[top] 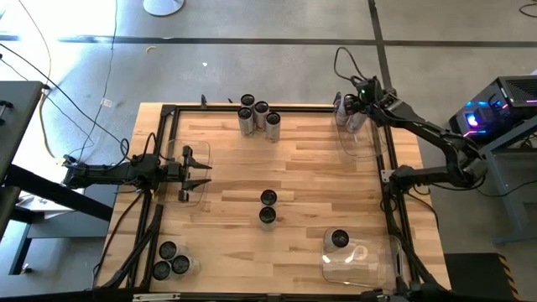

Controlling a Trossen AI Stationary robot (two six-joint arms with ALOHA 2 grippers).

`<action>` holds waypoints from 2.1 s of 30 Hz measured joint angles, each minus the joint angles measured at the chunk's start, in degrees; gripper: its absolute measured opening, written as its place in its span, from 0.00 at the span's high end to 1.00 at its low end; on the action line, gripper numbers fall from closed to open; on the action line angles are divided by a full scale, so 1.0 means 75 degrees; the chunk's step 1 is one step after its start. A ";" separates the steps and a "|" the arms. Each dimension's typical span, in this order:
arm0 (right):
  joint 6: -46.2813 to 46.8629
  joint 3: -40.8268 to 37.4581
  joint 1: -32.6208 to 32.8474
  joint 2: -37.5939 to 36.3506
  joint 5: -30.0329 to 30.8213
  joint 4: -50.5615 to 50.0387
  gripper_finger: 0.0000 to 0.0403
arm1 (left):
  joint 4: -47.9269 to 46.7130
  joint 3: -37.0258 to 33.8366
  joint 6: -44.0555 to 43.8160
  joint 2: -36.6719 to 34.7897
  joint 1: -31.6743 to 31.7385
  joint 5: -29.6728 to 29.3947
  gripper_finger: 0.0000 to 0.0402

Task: Sort soda cans
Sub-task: Put the white-blue soda can into the top transparent bin

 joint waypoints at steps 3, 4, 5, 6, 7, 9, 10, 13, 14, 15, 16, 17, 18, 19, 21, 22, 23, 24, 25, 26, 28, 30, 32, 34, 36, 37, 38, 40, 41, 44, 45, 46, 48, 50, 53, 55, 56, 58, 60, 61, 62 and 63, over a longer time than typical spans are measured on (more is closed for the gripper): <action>-0.0071 0.0000 0.0122 -0.0277 -0.0006 -0.0116 0.29 | -0.0001 0.0001 0.0000 0.0000 -0.0001 0.0000 0.55; -0.0072 0.0000 0.0173 -0.0402 -0.0012 -0.0218 0.29 | -0.0001 0.0001 0.0000 0.0000 -0.0003 0.0003 0.55; -0.0072 0.0000 0.0236 -0.0538 -0.0032 -0.0336 0.29 | -0.0003 0.0000 0.0000 0.0000 -0.0002 0.0000 0.55; -0.0056 0.0000 0.0298 -0.0679 -0.0080 -0.0457 0.30 | -0.0002 0.0000 0.0000 0.0000 0.0000 0.0002 0.55; -0.0013 0.0000 0.0358 -0.0802 -0.0109 -0.0576 0.31 | -0.0003 0.0003 0.0000 0.0000 0.0000 0.0000 0.55; 0.0135 0.0000 0.0500 -0.1009 -0.0144 -0.0813 0.33 | -0.0002 0.0000 0.0000 0.0000 -0.0001 0.0001 0.55; 0.0256 0.0004 0.0581 -0.1097 -0.0148 -0.0938 0.35 | 0.0000 0.0000 0.0000 0.0000 0.0000 0.0000 0.55; 0.0727 0.0006 0.0822 -0.1252 -0.0437 -0.1477 0.42 | 0.0000 0.0002 0.0000 0.0000 0.0000 0.0001 0.55; 0.0952 0.0006 0.0905 -0.1256 -0.0765 -0.1629 0.44 | -0.0002 0.0000 0.0000 0.0000 0.0000 0.0001 0.55; 0.1169 0.0006 0.0984 -0.1247 -0.1203 -0.1768 0.48 | -0.0003 0.0003 0.0000 0.0000 0.0000 0.0003 0.55; 0.1354 0.0006 0.1078 -0.1220 -0.1621 -0.1918 0.51 | 0.0000 0.0000 0.0000 0.0000 0.0000 0.0000 0.55; 0.1512 0.0006 0.1185 -0.1173 -0.1969 -0.2055 0.55 | -0.0002 0.0001 0.0000 0.0000 -0.0001 0.0002 0.55; 0.1666 0.0006 0.1310 -0.1109 -0.2233 -0.2196 0.58 | -0.0003 0.0003 0.0000 0.0000 0.0000 0.0003 0.55; 0.1808 0.0006 0.1427 -0.1027 -0.2380 -0.2358 0.62 | 0.0000 0.0001 0.0000 0.0000 -0.0001 0.0001 0.55; 0.2048 0.0006 0.1598 -0.0808 -0.2445 -0.2747 0.68 | 0.0000 0.0000 0.0000 0.0000 -0.0003 0.0000 0.55; 0.2148 0.0006 0.1626 -0.0656 -0.2445 -0.2909 0.71 | 0.0000 0.0000 0.0000 0.0000 -0.0002 0.0001 0.55; 0.2195 0.0006 0.1616 -0.0480 -0.2435 -0.3024 0.73 | -0.0003 0.0000 0.0000 0.0000 0.0000 0.0001 0.55; 0.2198 0.0006 0.1601 -0.0291 -0.2374 -0.3080 0.75 | -0.0002 0.0001 0.0000 0.0000 -0.0001 0.0000 0.55; 0.2196 0.0006 0.1598 -0.0099 -0.2200 -0.3083 0.78 | 0.0000 0.0000 0.0000 0.0000 -0.0001 0.0001 0.55; 0.2195 0.0006 0.1598 0.0093 -0.1986 -0.3053 0.79 | -0.0002 0.0000 0.0000 0.0000 0.0000 0.0003 0.55; 0.2198 0.0006 0.1592 0.0467 -0.1758 -0.3034 0.83 | 0.0000 0.0001 0.0000 0.0000 0.0000 0.0000 0.55; 0.2195 0.0006 0.1558 0.0810 -0.1759 -0.2968 0.85 | -0.0003 0.0000 0.0000 0.0000 -0.0003 0.0000 0.55; 0.2138 0.0006 0.1542 0.1141 -0.1769 -0.2831 0.87 | 0.0000 0.0002 0.0000 0.0000 -0.0002 0.0001 0.55; 0.1978 0.0006 0.1542 0.1451 -0.1701 -0.2700 0.89 | -0.0003 0.0003 0.0000 0.0000 -0.0001 0.0000 0.55; 0.1930 0.0006 0.1542 0.1709 -0.1458 -0.2630 0.91 | -0.0002 0.0001 0.0000 0.0000 -0.0003 0.0002 0.55; 0.1934 0.0006 0.1530 0.1836 -0.1325 -0.2627 0.91 | -0.0002 0.0000 0.0000 0.0000 -0.0002 0.0000 0.55; 0.1933 0.0006 0.1501 0.1953 -0.1229 -0.2629 0.92 | -0.0001 0.0001 0.0000 0.0000 -0.0003 0.0000 0.55; 0.1924 0.0006 0.1433 0.2171 -0.1138 -0.2609 0.92 | -0.0003 0.0002 0.0000 0.0000 -0.0003 0.0001 0.55; 0.1896 0.0006 0.1381 0.2264 -0.1137 -0.2575 0.93 | -0.0003 0.0002 0.0000 0.0000 -0.0003 0.0002 0.55; 0.1750 0.0006 0.1223 0.2506 -0.1089 -0.2417 0.93 | -0.0002 0.0000 0.0000 0.0000 -0.0002 0.0000 0.55; 0.1715 0.0006 0.1187 0.2578 -0.0996 -0.2347 0.93 | -0.0003 0.0000 0.0000 0.0000 0.0000 0.0003 0.55; 0.1683 0.0009 0.1150 0.2633 -0.0905 -0.2307 0.93 | 0.0000 0.0001 0.0000 0.0000 -0.0003 0.0000 0.55; 0.1619 0.0012 0.1097 0.2733 -0.0785 -0.2189 0.93 | -0.0003 0.0003 0.0000 0.0000 0.0000 0.0000 0.55; 0.1518 0.0013 0.1036 0.2805 -0.0678 -0.2046 0.93 | 0.0000 0.0000 0.0000 0.0000 0.0000 0.0000 0.55; 0.1369 0.0012 0.0980 0.2842 -0.0605 -0.1882 0.93 | -0.0003 0.0002 0.0000 0.0000 -0.0001 0.0001 0.55; 0.1346 0.0012 0.0952 0.2844 -0.0486 -0.1863 0.93 | -0.0002 0.0000 0.0000 0.0000 -0.0003 0.0000 0.55; 0.1349 0.0012 0.0946 0.2844 -0.0414 -0.1853 0.93 | -0.0001 0.0001 0.0000 0.0000 -0.0001 0.0001 0.55; 0.1330 0.0014 0.0948 0.2846 -0.0307 -0.1851 0.93 | 0.0000 0.0000 0.0000 0.0000 -0.0001 0.0000 0.55; 0.1249 0.0012 0.0951 0.2847 -0.0312 -0.1854 0.93 | -0.0003 0.0003 0.0000 0.0000 -0.0001 0.0001 0.55; 0.1233 0.0012 0.0951 0.2847 -0.0317 -0.1857 0.93 | -0.0001 0.0001 0.0000 0.0000 -0.0002 0.0001 0.55; 0.1214 0.0013 0.0954 0.2847 -0.0339 -0.1864 0.93 | 0.0000 0.0002 0.0000 0.0000 0.0000 0.0000 0.55; 0.1213 0.0012 0.0965 0.2847 -0.0381 -0.1888 0.93 | -0.0003 0.0003 0.0000 0.0000 0.0000 0.0003 0.55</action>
